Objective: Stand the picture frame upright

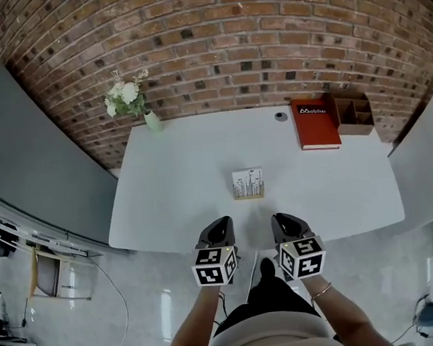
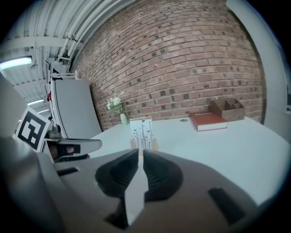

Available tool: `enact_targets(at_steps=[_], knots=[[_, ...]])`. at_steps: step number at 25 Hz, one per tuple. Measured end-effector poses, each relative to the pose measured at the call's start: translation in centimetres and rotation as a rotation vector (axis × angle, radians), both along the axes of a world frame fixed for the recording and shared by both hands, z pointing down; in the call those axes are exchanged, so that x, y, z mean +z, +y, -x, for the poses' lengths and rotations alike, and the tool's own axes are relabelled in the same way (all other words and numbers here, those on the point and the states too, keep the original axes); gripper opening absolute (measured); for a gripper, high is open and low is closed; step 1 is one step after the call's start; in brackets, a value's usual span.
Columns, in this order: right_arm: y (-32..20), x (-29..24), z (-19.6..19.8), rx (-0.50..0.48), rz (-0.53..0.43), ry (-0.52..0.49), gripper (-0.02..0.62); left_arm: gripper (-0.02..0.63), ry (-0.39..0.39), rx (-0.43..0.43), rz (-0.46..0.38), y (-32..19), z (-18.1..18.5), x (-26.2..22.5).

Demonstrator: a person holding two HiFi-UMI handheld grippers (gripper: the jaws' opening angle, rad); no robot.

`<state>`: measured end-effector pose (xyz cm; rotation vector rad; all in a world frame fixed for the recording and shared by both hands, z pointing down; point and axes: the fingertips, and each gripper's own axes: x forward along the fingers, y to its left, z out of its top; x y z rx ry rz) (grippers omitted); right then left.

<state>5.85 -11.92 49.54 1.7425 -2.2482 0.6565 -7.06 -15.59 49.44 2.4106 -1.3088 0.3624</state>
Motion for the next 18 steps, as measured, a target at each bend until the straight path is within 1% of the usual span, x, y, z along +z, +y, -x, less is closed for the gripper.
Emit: enact_targets(at_steps=[5, 9, 18], knots=[[1.9, -1.0, -0.3, 0.025, -0.027, 0.008, 0.005, -0.008, 0.017, 0.008, -0.024, 1.9, 0.3, -0.9], [3.2, -1.7, 0.0, 0.032, -0.049, 0.005, 0.003, -0.006, 0.021, 0.014, -0.033, 3.1, 0.7, -1.1], [5.4, -2.7, 1.1, 0.012, -0.076, 0.003, 0.003, -0.006, 0.037, 0.005, -0.05, 5.0, 1.6, -1.9]])
